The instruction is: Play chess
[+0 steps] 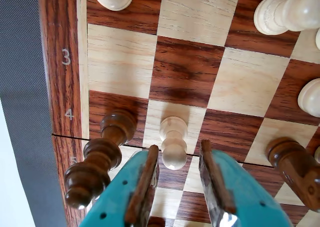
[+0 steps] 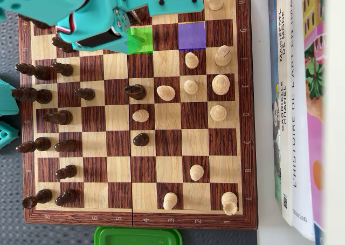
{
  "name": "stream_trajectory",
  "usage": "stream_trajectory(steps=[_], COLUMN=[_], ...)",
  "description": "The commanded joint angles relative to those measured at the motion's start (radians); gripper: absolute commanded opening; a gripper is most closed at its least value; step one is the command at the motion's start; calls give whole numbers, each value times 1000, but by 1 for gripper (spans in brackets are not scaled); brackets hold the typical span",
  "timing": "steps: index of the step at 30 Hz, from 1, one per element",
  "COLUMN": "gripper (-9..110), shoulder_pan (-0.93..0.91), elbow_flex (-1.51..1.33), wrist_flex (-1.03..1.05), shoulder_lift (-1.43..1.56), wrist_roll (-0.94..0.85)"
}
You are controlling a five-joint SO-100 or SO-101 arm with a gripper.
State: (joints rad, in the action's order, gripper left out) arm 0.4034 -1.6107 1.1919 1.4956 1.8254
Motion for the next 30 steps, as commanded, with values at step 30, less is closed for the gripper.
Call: stream_trajectory(steps=[30], gripper=[13], shoulder_pan=[-268], elbow_flex=[-397], wrist_flex=[0], shoulder_lift=[830], wrist_roll=[-54])
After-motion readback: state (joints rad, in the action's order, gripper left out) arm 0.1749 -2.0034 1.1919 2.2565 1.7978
